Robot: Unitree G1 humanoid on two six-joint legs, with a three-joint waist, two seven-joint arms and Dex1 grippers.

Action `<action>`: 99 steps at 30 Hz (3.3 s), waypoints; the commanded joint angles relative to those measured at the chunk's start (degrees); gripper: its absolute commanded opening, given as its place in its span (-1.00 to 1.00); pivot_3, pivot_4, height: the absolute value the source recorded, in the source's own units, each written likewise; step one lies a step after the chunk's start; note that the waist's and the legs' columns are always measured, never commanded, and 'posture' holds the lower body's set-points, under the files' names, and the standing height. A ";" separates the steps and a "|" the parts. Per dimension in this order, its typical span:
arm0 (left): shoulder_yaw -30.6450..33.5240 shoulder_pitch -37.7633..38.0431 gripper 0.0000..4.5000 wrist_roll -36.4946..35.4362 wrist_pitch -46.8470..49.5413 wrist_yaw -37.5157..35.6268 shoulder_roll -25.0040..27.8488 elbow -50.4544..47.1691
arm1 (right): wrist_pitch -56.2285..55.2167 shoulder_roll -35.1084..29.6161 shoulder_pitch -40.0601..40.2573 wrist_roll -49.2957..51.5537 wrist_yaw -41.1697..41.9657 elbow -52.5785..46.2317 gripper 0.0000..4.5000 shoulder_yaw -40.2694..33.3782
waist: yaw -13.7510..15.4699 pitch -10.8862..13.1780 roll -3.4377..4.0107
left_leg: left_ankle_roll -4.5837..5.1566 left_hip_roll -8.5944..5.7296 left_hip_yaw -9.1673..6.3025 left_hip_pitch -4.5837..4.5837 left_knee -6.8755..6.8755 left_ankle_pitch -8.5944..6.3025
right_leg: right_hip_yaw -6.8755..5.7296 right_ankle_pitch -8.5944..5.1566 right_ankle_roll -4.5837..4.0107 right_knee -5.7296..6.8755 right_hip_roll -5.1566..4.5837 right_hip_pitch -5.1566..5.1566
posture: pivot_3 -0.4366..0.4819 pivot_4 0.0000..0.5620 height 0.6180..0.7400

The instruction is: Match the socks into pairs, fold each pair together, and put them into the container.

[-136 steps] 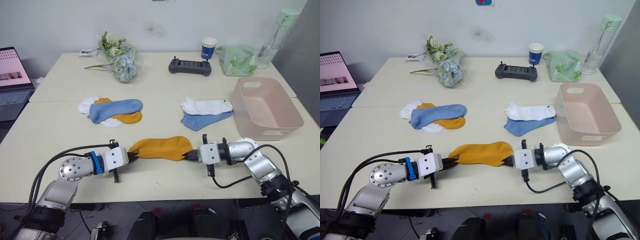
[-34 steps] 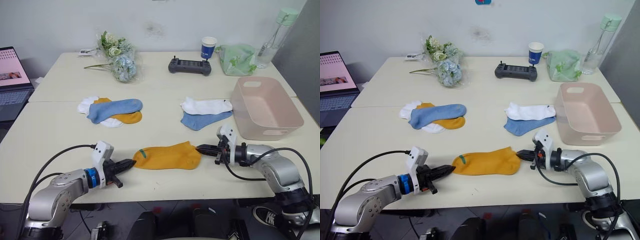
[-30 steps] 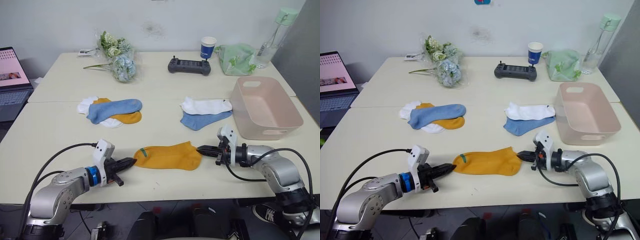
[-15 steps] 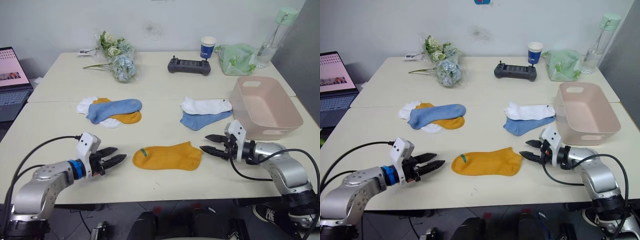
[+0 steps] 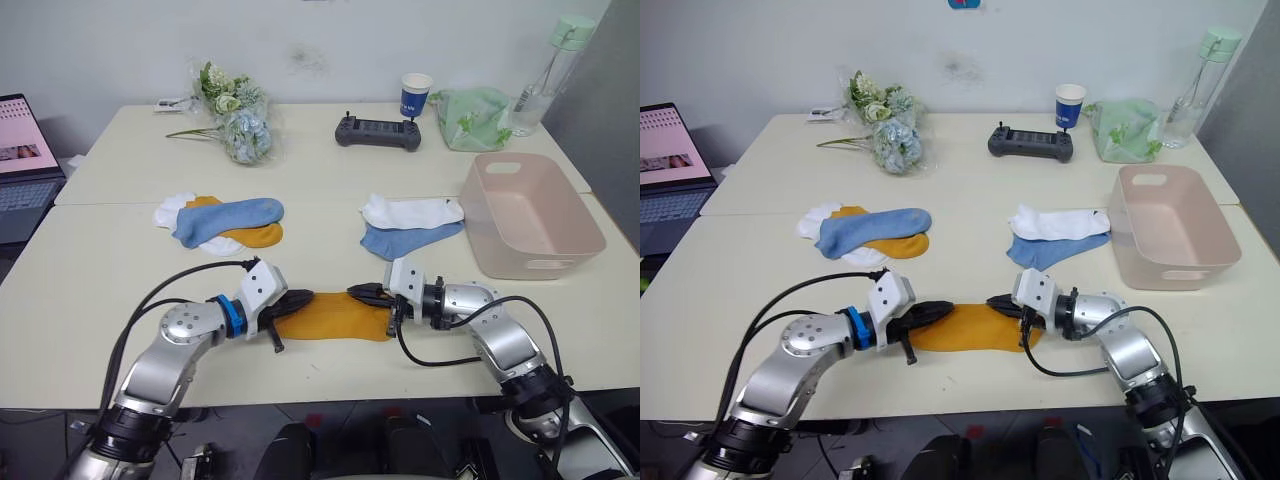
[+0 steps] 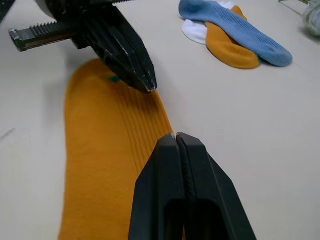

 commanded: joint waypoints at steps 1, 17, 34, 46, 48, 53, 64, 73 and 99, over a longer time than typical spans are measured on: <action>-0.88 -0.10 -0.98 4.92 -7.06 2.59 -1.18 6.03 | -3.68 1.13 0.03 -0.86 -1.79 2.97 -1.00 -1.07 | 0.06 0.00 0.00 | 0.00 0.00 0.00 0.01 0.00 0.00 | 0.01 0.00 0.00 0.00 0.01 0.00 | -0.05 -0.47 1.00; 6.09 0.60 -0.98 -1.30 -10.00 -3.05 0.73 10.99 | -2.63 -6.95 6.46 1.84 2.55 -0.27 -1.00 -5.62 | 0.05 -0.15 0.03 | 0.03 0.01 0.06 0.26 -0.02 -0.02 | 0.05 -0.01 0.01 0.06 0.01 0.18 | -0.05 -0.47 1.00; 5.50 6.46 -0.98 -0.37 -8.88 -7.19 5.61 3.92 | 3.32 -7.14 6.25 1.25 5.88 -6.28 -1.00 0.11 | 0.30 -0.13 0.05 | 0.20 -0.03 -0.01 0.07 0.00 -0.11 | 0.03 -0.01 0.00 0.00 0.05 0.07 | -0.05 -0.47 1.00; 10.07 9.50 -0.98 -4.43 -5.54 -7.66 6.96 4.71 | 1.68 -14.61 10.40 2.57 8.38 -5.12 -1.00 -4.95 | 0.18 -0.15 0.04 | 0.26 0.05 0.00 0.34 -0.06 -0.15 | 0.08 -0.01 0.01 -0.04 0.10 0.32 | -0.05 -0.47 1.00; 11.66 9.77 -0.98 -6.82 -3.95 -8.01 7.06 2.92 | 3.56 -14.44 10.49 5.27 8.69 -6.97 -1.00 -6.56 | 0.14 -0.15 0.04 | 0.26 0.07 0.00 0.34 -0.06 -0.15 | 0.09 -0.01 0.01 -0.03 0.11 0.31 | -0.05 -0.47 1.00; 17.79 9.80 -0.98 -13.89 1.88 -6.66 6.32 -0.32 | 10.23 -12.54 10.23 12.11 5.41 -12.76 -1.00 -12.42 | 0.14 -0.14 0.03 | 0.24 0.07 -0.04 0.17 -0.04 -0.14 | 0.07 -0.01 0.00 -0.04 0.04 0.17 | -0.05 -0.47 1.00; 29.69 10.55 0.27 -13.79 1.93 10.76 -1.73 3.63 | 7.19 -6.45 10.73 9.57 -8.31 -5.99 0.21 -20.40 | 0.24 -0.14 0.03 | 0.16 0.04 -0.02 0.14 -0.04 -0.09 | 0.05 -0.01 0.00 -0.07 -0.02 0.15 | -0.05 -0.47 1.00; 28.36 8.97 0.99 -7.73 -1.98 17.42 -3.47 5.45 | 8.79 -4.75 9.32 9.40 -6.62 -11.04 0.99 -15.08 | 0.14 -0.14 0.04 | 0.03 0.06 0.02 0.13 -0.04 -0.02 | 0.08 0.00 0.00 -0.04 -0.02 0.11 | -0.05 -0.47 1.00; 9.61 -26.49 0.30 7.20 -8.25 13.30 -6.07 43.21 | 23.30 -3.55 -3.02 9.61 -7.37 -20.97 1.00 -8.55 | -0.08 -0.15 0.02 | -0.01 -0.04 -0.13 -0.09 0.08 0.01 | -0.27 0.02 0.01 0.02 0.10 -0.04 | -0.05 -0.47 1.00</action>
